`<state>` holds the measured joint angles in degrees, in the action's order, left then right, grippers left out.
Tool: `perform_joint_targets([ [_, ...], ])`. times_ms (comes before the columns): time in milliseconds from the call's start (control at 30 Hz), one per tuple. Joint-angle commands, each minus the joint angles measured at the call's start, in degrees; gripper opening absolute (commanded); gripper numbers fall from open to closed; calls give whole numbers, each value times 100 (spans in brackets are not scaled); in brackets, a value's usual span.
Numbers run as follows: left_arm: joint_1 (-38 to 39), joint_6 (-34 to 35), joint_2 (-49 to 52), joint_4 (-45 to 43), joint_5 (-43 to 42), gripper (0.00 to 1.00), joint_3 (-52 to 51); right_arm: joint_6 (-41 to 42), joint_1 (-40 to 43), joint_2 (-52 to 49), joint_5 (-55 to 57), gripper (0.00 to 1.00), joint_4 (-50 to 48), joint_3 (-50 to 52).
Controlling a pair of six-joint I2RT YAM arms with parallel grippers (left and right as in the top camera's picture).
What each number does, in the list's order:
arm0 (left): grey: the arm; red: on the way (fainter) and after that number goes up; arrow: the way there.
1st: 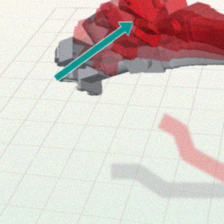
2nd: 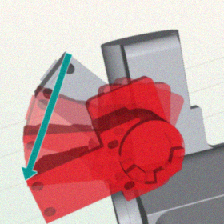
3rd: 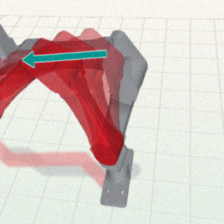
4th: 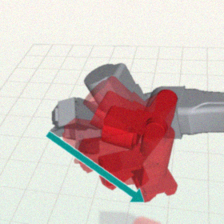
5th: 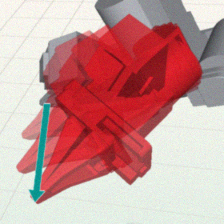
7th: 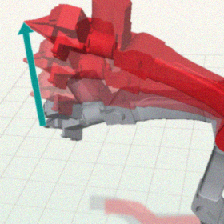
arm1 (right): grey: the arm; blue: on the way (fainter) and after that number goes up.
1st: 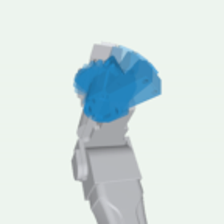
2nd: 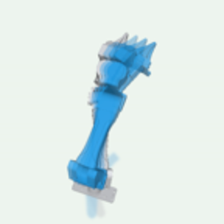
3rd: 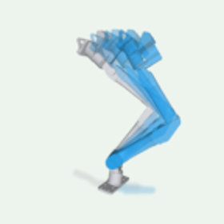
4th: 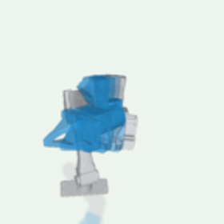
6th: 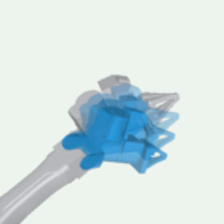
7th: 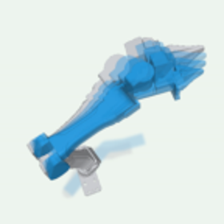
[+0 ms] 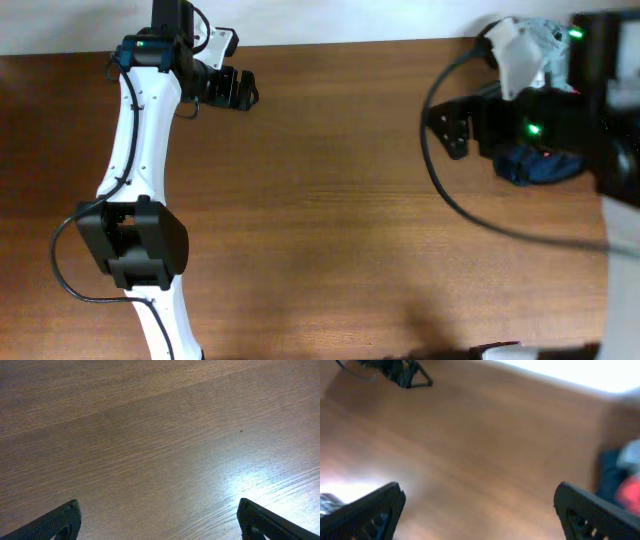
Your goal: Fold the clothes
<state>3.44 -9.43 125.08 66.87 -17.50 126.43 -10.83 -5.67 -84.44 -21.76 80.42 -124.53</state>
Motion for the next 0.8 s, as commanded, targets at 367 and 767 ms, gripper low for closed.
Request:
perform_joint_targets([
  [367, 20, -50, 61, 2, -4, 99, -2, -693, 616, 3779, 363, 98, -4155, 5147],
  [767, 20, -50, 61, 2, -4, 99, 0, -111, 1193, 7086, 348, 98, -7038, 10402],
])
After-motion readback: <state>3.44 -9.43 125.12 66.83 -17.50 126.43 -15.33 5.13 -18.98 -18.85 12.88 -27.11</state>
